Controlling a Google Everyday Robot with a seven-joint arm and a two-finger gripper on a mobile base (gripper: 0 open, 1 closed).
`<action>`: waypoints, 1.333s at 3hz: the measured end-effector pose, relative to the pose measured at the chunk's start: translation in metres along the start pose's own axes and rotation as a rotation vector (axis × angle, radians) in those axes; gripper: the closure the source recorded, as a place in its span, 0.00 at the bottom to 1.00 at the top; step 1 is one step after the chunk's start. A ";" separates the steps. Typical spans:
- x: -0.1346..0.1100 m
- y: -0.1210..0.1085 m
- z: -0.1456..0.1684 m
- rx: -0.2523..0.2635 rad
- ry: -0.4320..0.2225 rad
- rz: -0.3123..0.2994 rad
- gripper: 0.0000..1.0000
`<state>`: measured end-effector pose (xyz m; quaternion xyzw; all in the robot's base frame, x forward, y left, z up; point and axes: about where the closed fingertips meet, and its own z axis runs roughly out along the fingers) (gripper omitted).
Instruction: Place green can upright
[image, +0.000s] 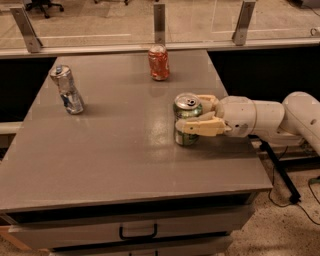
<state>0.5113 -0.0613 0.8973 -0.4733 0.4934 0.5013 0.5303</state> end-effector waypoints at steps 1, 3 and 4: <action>-0.005 0.008 -0.027 0.052 0.002 -0.014 0.00; -0.035 0.052 -0.141 0.314 0.128 -0.014 0.00; -0.036 0.059 -0.153 0.344 0.130 -0.016 0.00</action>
Offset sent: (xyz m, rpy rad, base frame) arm -0.0524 -0.1506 0.0223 -0.1231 -0.0104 -0.2858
